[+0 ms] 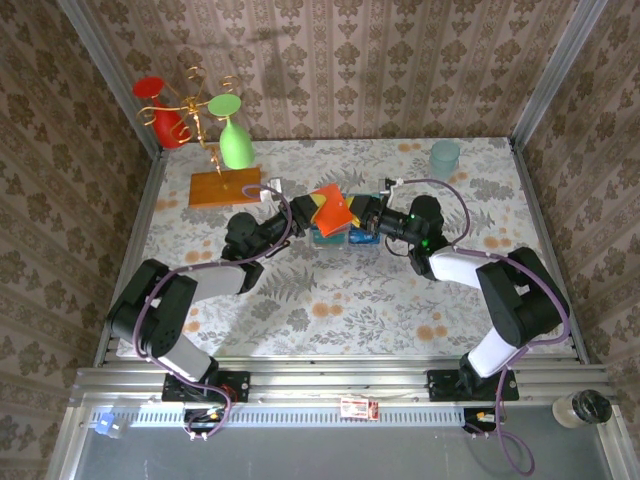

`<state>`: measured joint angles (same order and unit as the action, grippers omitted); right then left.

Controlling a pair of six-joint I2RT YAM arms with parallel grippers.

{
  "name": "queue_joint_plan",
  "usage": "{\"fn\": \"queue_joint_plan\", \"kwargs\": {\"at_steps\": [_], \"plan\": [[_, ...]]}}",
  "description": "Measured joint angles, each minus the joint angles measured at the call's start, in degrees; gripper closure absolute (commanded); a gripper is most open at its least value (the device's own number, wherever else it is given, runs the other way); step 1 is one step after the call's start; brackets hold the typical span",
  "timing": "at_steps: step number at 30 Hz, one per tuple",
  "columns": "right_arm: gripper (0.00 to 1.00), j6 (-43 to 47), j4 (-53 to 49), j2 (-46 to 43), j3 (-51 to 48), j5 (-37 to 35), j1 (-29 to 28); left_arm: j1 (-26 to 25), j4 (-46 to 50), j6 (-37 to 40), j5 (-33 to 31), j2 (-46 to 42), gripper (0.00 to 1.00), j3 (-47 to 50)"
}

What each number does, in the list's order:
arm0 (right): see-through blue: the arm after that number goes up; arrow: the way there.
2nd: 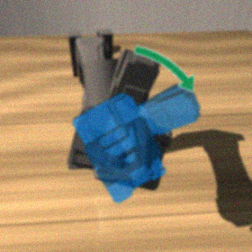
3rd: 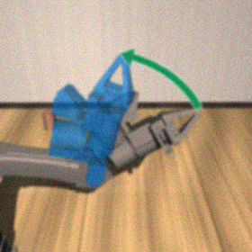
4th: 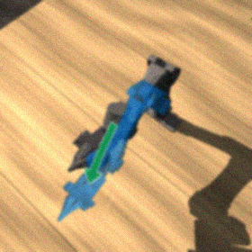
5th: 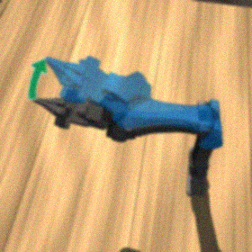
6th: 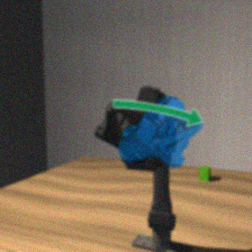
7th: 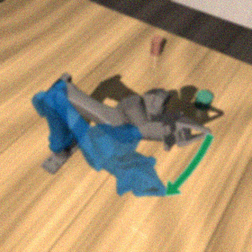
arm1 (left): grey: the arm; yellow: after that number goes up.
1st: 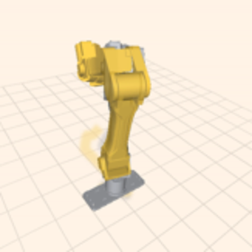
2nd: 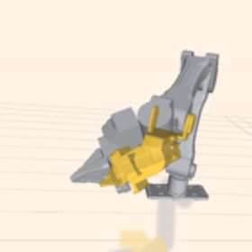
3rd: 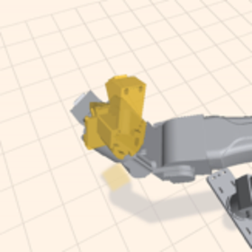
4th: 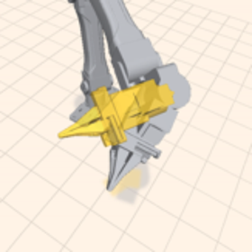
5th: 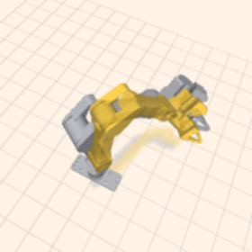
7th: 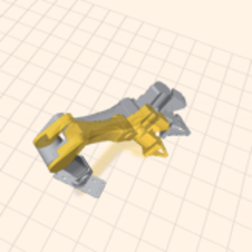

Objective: Put the credit cards into the card holder

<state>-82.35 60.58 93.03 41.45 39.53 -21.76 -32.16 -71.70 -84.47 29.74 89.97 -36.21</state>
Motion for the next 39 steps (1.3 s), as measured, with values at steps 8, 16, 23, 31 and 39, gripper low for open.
{"fn": "queue_joint_plan", "kwargs": {"at_steps": [8,16,23,31,39], "plan": [[1.0,-1.5,2.4,0.1,-1.3,0.1,0.4,0.0,-1.1,0.0,0.0,1.2,1.0,0.0],[1.0,-1.8,3.7,0.1,-4.4,0.2,-0.2,0.8,-0.5,0.7,1.0,2.5,0.49,1.3],[1.0,-1.6,3.8,0.1,-7.6,0.2,-0.3,2.5,-0.6,1.6,1.1,2.4,0.33,4.8],[1.0,-0.3,3.9,0.8,-11.0,-0.4,-0.3,5.2,8.6,6.0,0.3,-2.7,0.25,9.4],[1.0,-0.3,4.6,3.6,-11.8,-1.6,-0.3,-4.5,57.9,29.6,-11.6,-17.7,0.19,-11.5]]}}
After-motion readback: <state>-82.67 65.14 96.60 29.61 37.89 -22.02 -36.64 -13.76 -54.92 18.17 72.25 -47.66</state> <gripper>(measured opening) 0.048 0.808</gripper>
